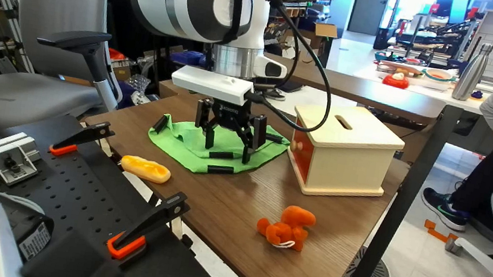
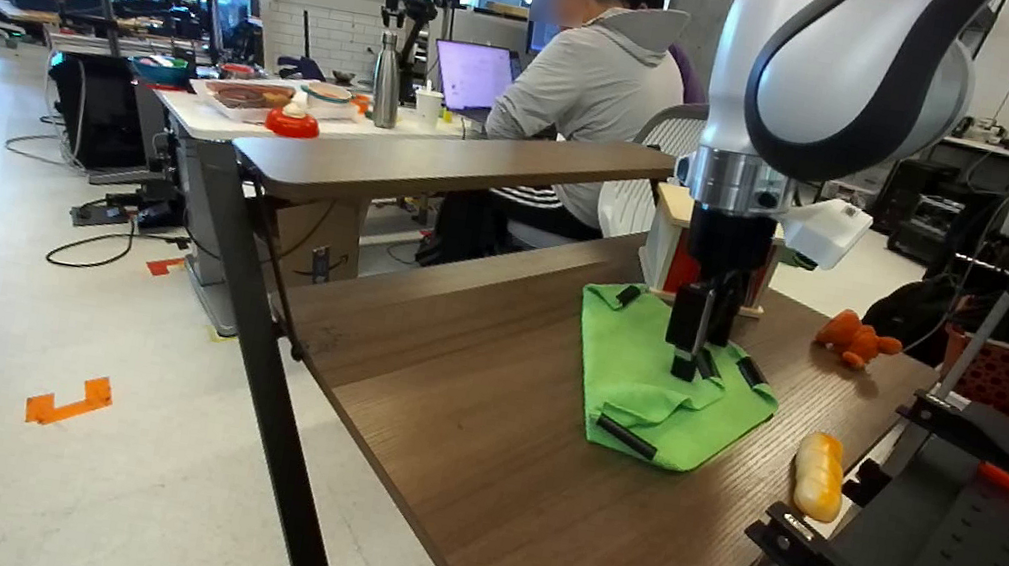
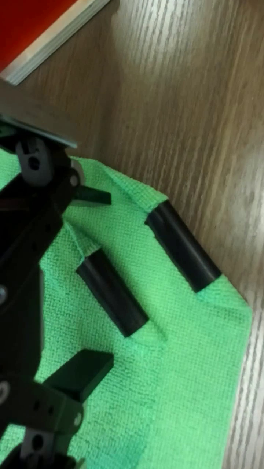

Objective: Slide the green cloth to the left

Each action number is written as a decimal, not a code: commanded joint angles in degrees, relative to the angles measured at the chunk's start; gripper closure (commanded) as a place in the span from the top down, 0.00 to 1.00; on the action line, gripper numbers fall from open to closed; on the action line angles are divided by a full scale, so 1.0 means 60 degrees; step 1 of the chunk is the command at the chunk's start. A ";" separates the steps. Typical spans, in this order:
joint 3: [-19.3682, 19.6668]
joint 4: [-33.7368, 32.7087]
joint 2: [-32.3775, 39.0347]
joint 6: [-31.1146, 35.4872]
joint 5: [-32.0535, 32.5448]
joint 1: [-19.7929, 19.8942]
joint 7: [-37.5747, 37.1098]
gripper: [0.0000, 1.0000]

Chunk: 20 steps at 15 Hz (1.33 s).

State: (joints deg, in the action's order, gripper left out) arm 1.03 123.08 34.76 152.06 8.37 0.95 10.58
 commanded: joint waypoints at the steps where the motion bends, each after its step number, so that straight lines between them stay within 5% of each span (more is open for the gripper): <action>1: -0.0058 -0.0610 0.0513 -0.0192 0.0215 -0.0094 0.0152 1.00; 20: -0.0494 -0.4101 0.2448 -0.1753 0.0136 -0.1475 -0.0427 1.00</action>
State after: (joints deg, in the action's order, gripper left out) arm -1.40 103.76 45.40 143.58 8.51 -7.12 9.32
